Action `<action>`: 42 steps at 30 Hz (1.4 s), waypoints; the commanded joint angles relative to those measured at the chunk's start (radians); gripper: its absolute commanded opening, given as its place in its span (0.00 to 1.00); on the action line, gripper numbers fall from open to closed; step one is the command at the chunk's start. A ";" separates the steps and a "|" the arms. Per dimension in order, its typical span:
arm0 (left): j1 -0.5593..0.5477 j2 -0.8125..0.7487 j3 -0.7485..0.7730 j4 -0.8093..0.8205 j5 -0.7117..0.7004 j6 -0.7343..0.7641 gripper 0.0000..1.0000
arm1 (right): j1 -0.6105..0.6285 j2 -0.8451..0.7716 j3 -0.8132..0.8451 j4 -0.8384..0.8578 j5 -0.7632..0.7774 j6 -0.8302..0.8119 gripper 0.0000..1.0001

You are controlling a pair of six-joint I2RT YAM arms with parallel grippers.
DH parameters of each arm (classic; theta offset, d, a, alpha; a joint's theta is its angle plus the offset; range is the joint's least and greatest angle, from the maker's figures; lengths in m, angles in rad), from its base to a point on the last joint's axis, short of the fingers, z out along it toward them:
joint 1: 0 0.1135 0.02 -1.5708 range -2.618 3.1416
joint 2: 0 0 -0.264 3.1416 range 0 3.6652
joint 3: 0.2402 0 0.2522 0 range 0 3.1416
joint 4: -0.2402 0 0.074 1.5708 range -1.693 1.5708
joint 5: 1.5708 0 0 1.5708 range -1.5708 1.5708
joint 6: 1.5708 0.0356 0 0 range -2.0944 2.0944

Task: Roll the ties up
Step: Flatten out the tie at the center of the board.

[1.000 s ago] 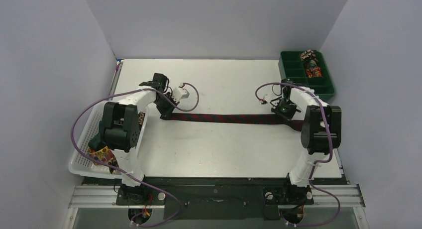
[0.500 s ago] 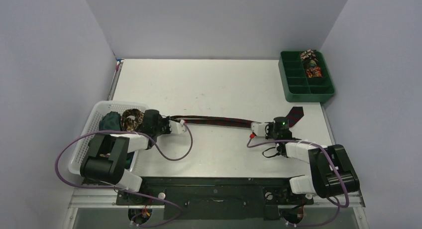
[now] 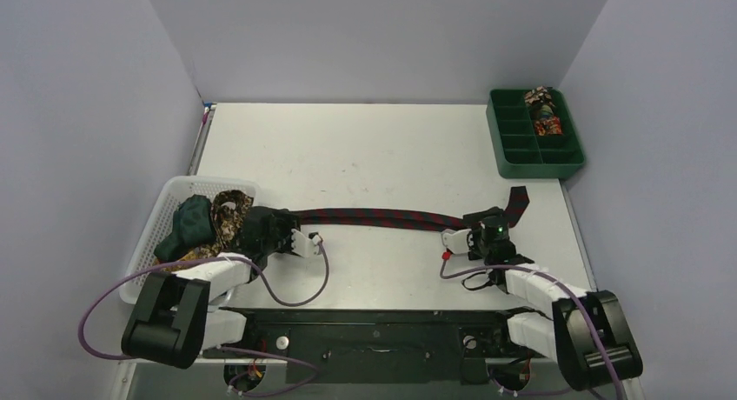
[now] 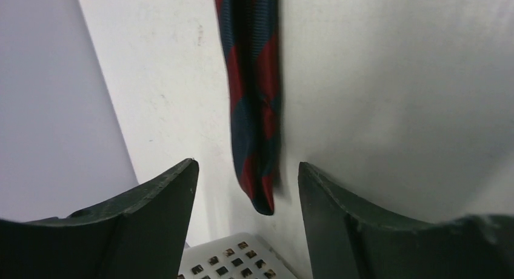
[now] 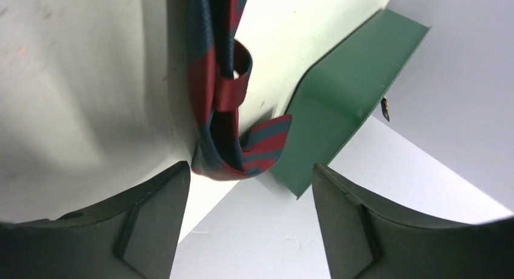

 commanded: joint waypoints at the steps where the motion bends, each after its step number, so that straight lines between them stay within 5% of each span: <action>1: 0.024 -0.116 0.046 -0.292 0.072 0.023 0.61 | 0.004 -0.151 0.127 -0.443 0.004 0.035 0.73; 8: 0.032 -0.272 0.256 -0.789 0.146 -0.107 0.79 | -0.100 -0.149 0.572 -1.028 -0.076 0.333 0.77; 12: 0.032 -0.104 0.475 -0.999 0.182 -0.356 0.94 | -0.230 0.119 0.904 -1.352 -0.166 0.575 0.71; 14: 0.034 0.032 0.601 -1.059 0.208 -0.494 0.97 | -0.273 0.291 1.056 -1.466 -0.224 0.690 0.59; 17: 0.034 0.187 0.763 -1.106 0.267 -0.638 0.97 | -0.296 0.533 1.231 -1.520 -0.276 0.871 0.53; 21: 0.020 0.301 0.797 -1.009 0.216 -0.748 0.97 | -0.278 0.706 1.445 -1.488 -0.227 0.989 0.52; 27: -0.001 0.441 0.794 -0.908 0.012 -0.758 0.93 | -0.164 0.882 1.526 -1.480 -0.014 0.911 0.52; 30: 0.000 0.477 0.794 -0.918 -0.047 -0.747 0.80 | -0.138 0.920 1.516 -1.504 0.088 0.839 0.45; 36: 0.004 0.544 0.775 -0.933 -0.121 -0.758 0.54 | -0.184 0.834 1.408 -1.600 0.194 0.701 0.40; 42: 0.008 0.558 0.749 -0.914 -0.141 -0.771 0.48 | -0.307 0.710 1.217 -1.602 0.322 0.557 0.39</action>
